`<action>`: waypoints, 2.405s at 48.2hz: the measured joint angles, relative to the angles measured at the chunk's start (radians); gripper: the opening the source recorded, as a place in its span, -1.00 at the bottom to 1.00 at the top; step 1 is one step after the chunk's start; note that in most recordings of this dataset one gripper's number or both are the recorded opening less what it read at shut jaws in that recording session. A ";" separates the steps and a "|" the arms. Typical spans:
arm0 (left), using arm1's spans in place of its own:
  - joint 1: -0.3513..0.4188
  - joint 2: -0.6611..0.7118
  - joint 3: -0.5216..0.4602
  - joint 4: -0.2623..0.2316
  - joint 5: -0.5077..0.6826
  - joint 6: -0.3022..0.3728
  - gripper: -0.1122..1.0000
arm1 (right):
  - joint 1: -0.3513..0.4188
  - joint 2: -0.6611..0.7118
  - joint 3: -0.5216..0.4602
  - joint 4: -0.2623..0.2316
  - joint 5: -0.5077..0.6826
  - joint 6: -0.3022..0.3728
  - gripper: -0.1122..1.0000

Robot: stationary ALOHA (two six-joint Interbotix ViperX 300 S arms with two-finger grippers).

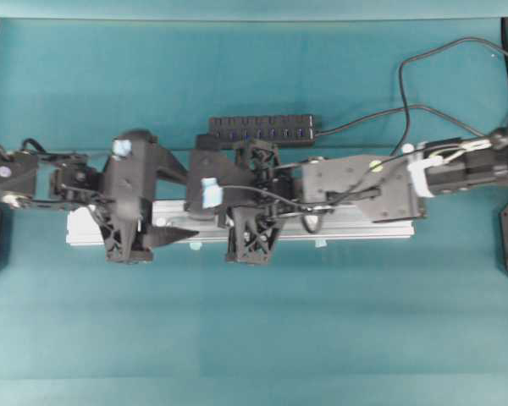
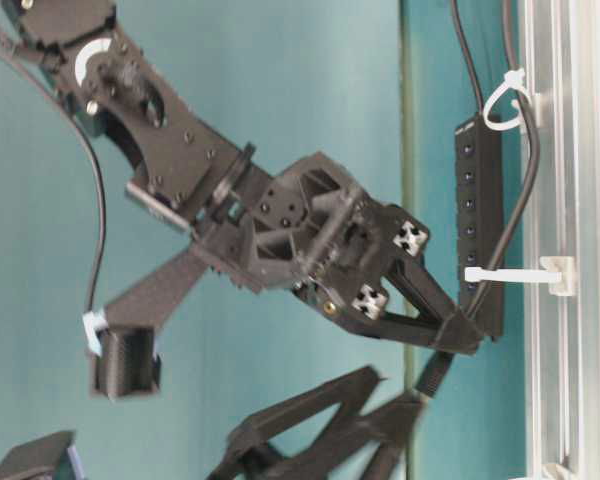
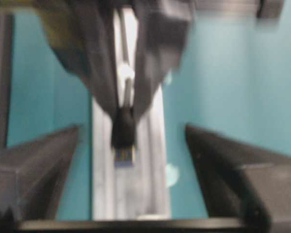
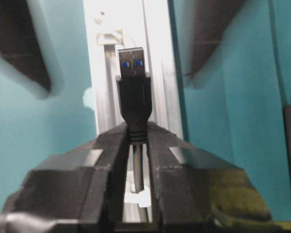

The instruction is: Pass the USB cable through three rings with both arms.

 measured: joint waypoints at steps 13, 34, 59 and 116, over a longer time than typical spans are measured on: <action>0.000 -0.143 0.104 0.002 0.044 -0.140 0.61 | 0.002 0.061 -0.081 0.000 0.086 -0.035 -0.89; 0.012 -0.456 0.249 0.002 0.229 -0.276 0.61 | 0.003 0.103 -0.115 0.000 0.140 -0.035 -0.89; 0.029 -0.543 0.272 0.000 0.314 -0.276 0.59 | 0.025 0.164 -0.193 0.000 0.156 -0.035 -0.89; 0.028 -0.537 0.272 0.002 0.313 -0.279 0.59 | 0.035 0.183 -0.216 0.002 0.130 -0.035 -0.89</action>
